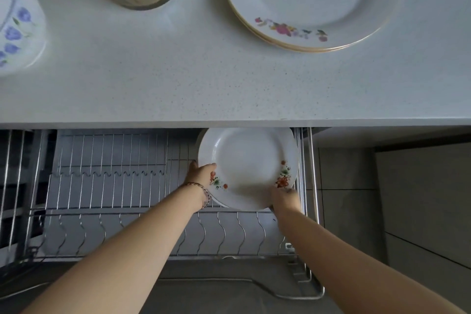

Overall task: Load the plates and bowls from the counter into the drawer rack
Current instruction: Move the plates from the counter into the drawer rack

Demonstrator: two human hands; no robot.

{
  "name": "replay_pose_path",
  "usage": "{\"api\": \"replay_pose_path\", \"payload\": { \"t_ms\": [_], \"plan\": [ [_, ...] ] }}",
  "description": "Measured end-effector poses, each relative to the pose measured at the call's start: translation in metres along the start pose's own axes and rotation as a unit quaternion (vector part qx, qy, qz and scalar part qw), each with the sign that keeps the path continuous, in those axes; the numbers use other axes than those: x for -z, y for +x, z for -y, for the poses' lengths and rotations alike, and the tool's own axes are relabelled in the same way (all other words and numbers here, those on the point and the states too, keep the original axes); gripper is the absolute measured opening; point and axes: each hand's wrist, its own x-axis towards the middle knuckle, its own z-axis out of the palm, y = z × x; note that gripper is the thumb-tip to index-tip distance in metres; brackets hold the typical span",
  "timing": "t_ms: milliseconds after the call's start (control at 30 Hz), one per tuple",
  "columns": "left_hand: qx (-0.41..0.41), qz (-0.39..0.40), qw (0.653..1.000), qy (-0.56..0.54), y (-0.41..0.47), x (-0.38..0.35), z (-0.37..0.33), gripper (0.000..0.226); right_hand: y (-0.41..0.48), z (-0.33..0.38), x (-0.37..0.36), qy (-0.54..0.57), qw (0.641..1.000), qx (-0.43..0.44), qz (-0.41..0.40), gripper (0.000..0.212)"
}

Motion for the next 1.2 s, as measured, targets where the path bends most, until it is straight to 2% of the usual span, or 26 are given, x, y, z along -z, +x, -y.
{"api": "replay_pose_path", "payload": {
  "t_ms": [100, 200, 300, 367, 433, 467, 533, 567, 667, 767, 833, 900, 1000, 1100, 1133, 1200],
  "plan": [
    [0.043, 0.028, 0.995, -0.080, -0.002, -0.004, 0.001, 0.032, 0.007, 0.005, -0.002, 0.004, 1.000, -0.012, 0.005, 0.023],
    [0.041, 0.037, 0.992, -0.115, -0.001, -0.006, 0.005, 0.045, 0.008, 0.008, 0.003, -0.068, 0.997, 0.040, -0.017, 0.023],
    [0.050, 0.031, 0.993, -0.106, 0.000, -0.007, 0.015, 0.072, 0.006, 0.009, 0.008, -0.101, 0.992, 0.073, -0.025, 0.031],
    [0.034, 0.031, 0.996, -0.073, -0.009, -0.006, 0.015, 0.066, 0.002, 0.011, 0.012, -0.126, 0.989, 0.076, -0.031, 0.032],
    [-0.009, 0.005, 0.999, 0.031, -0.025, -0.004, 0.011, 0.045, -0.006, 0.015, 0.016, -0.181, 0.981, 0.067, -0.024, 0.034],
    [-0.042, -0.013, 0.991, 0.129, -0.034, -0.002, 0.007, 0.040, -0.013, 0.020, 0.020, -0.226, 0.972, 0.064, -0.009, 0.035],
    [-0.120, -0.024, 0.943, 0.310, -0.060, 0.001, -0.009, 0.039, -0.032, 0.032, 0.030, -0.336, 0.937, 0.088, 0.043, 0.036],
    [-0.163, -0.002, 0.920, 0.356, -0.078, 0.002, -0.020, 0.037, -0.045, 0.040, 0.036, -0.379, 0.915, 0.114, 0.071, 0.037],
    [-0.255, 0.088, 0.887, 0.375, -0.138, 0.007, -0.064, 0.025, -0.089, 0.079, 0.064, -0.443, 0.863, 0.212, 0.123, 0.037],
    [-0.342, 0.093, 0.868, 0.348, -0.185, 0.007, -0.115, 0.016, -0.133, 0.131, 0.094, -0.439, 0.834, 0.297, 0.155, 0.034],
    [-0.371, 0.044, 0.875, 0.307, -0.199, 0.000, -0.148, 0.021, -0.152, 0.170, 0.110, -0.412, 0.830, 0.347, 0.143, 0.028],
    [-0.353, -0.017, 0.899, 0.261, -0.198, -0.010, -0.181, 0.037, -0.159, 0.211, 0.121, -0.365, 0.840, 0.386, 0.108, 0.026],
    [-0.293, -0.073, 0.925, 0.232, -0.183, -0.030, -0.221, 0.050, -0.148, 0.272, 0.125, -0.305, 0.849, 0.430, -0.013, 0.036],
    [-0.221, -0.079, 0.963, 0.133, -0.167, -0.048, -0.238, 0.041, -0.120, 0.311, 0.123, -0.320, 0.864, 0.375, -0.103, 0.054],
    [-0.196, -0.061, 0.974, 0.091, -0.162, -0.053, -0.239, 0.040, -0.108, 0.316, 0.122, -0.320, 0.879, 0.337, -0.105, 0.056],
    [-0.172, -0.039, 0.984, 0.029, -0.151, -0.060, -0.238, 0.039, -0.090, 0.315, 0.119, -0.274, 0.917, 0.282, -0.061, 0.047]
  ]
}}
